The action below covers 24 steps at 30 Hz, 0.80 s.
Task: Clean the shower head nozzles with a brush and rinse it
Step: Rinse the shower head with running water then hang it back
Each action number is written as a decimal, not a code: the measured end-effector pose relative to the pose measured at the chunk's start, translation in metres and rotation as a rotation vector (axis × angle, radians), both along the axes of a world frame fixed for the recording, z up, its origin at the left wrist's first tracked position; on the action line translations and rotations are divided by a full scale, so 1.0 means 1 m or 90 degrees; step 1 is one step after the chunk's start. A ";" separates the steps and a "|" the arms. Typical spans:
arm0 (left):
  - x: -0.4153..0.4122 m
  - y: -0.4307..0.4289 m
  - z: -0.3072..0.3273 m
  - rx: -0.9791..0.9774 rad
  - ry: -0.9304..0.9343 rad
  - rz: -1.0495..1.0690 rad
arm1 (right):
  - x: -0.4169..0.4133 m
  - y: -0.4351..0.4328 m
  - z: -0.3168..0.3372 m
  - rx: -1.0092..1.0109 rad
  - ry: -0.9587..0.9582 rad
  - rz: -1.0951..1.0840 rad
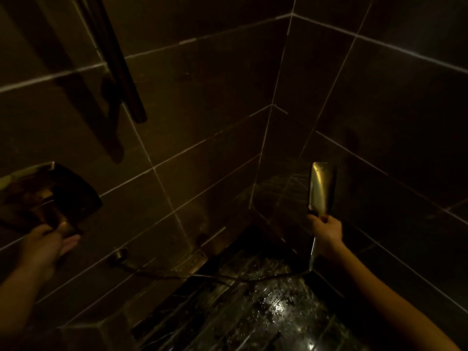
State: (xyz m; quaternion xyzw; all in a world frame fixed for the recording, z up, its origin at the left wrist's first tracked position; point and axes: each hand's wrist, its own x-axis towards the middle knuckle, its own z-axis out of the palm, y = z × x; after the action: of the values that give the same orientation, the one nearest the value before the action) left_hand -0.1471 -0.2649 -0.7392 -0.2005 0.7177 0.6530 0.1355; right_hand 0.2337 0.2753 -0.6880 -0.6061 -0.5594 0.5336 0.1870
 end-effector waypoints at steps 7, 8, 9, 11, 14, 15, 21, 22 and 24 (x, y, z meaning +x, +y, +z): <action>0.027 0.023 0.045 0.003 -0.025 0.049 | 0.000 -0.007 -0.007 0.034 -0.042 -0.013; 0.031 0.025 0.049 0.002 -0.018 0.047 | -0.001 -0.009 -0.006 0.032 -0.044 -0.006; 0.034 0.027 0.055 0.005 -0.011 0.047 | -0.001 -0.012 -0.005 0.031 -0.045 -0.002; 0.035 0.029 0.059 0.003 -0.001 0.051 | -0.002 -0.015 -0.007 0.029 -0.040 -0.004; 0.034 0.033 0.063 -0.005 -0.021 0.107 | -0.007 -0.022 -0.007 0.016 -0.027 0.001; 0.032 0.034 0.064 0.004 -0.028 0.112 | -0.009 -0.024 -0.008 0.016 -0.026 0.007; 0.039 0.047 0.073 -0.001 -0.035 0.131 | -0.020 -0.039 0.011 0.038 0.008 0.082; 0.041 0.048 0.074 0.007 -0.038 0.135 | -0.022 -0.043 0.016 0.037 0.022 0.098; 0.048 0.049 0.080 0.014 -0.042 0.126 | -0.026 -0.050 0.027 0.032 0.044 0.127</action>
State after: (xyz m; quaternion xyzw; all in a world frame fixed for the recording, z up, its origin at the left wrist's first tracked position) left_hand -0.0991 -0.2155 -0.6592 -0.2902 0.6825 0.6638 0.0961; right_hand 0.2081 0.2251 -0.6607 -0.5236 -0.6233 0.5561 0.1676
